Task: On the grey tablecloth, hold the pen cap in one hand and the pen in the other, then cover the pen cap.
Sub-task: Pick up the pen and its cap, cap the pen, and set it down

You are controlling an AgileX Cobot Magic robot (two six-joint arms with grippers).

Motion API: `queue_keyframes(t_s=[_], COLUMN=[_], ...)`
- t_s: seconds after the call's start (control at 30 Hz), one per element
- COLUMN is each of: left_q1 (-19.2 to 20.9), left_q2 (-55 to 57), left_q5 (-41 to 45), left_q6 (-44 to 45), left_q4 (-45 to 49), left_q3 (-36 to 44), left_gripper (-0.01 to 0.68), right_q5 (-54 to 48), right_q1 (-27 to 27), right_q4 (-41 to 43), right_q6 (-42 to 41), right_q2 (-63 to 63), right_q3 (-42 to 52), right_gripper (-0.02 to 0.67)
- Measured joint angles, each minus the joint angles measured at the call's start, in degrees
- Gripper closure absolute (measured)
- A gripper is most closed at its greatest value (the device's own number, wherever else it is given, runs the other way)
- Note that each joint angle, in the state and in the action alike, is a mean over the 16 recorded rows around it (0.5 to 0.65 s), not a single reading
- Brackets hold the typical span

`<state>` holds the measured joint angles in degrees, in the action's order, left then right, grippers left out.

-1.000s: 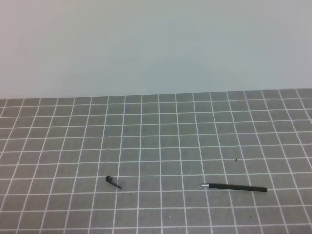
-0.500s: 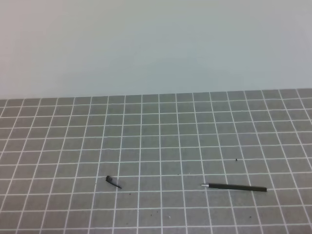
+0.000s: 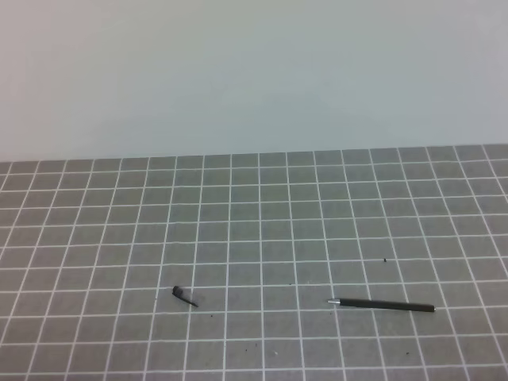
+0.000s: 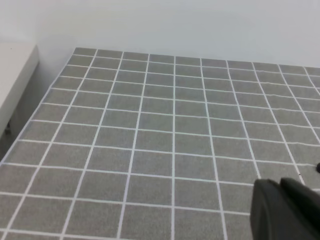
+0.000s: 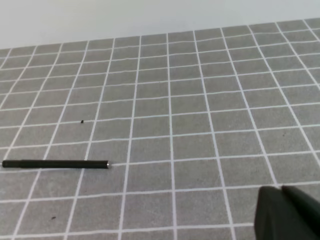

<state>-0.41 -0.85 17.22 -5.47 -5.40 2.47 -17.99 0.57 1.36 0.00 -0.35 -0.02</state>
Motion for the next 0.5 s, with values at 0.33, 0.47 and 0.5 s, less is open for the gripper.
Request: queue_keyframes(t_s=[0.33,0.47,0.5], left_q1=[0.00,0.00,0.00], left_q2=[0.00,0.00,0.00], left_q5=[-0.01,-0.05,-0.08], left_q6=[0.00,-0.38,-0.78], left_q4=[0.44,-0.32,-1.07], left_q3=[0.00,0.00,0.00], left_gripper=[0.673,0.673,0.673], right_q5=[0.01,0.32,0.51], right_q1=[0.00,0.00,0.00], right_q4=[-0.35,-2.36,-3.25], right_q6=[0.00,0.00,0.00], right_q2=[0.00,0.00,0.00], right_q3=[0.00,0.05,0.07], right_gripper=[0.657,0.657,0.657])
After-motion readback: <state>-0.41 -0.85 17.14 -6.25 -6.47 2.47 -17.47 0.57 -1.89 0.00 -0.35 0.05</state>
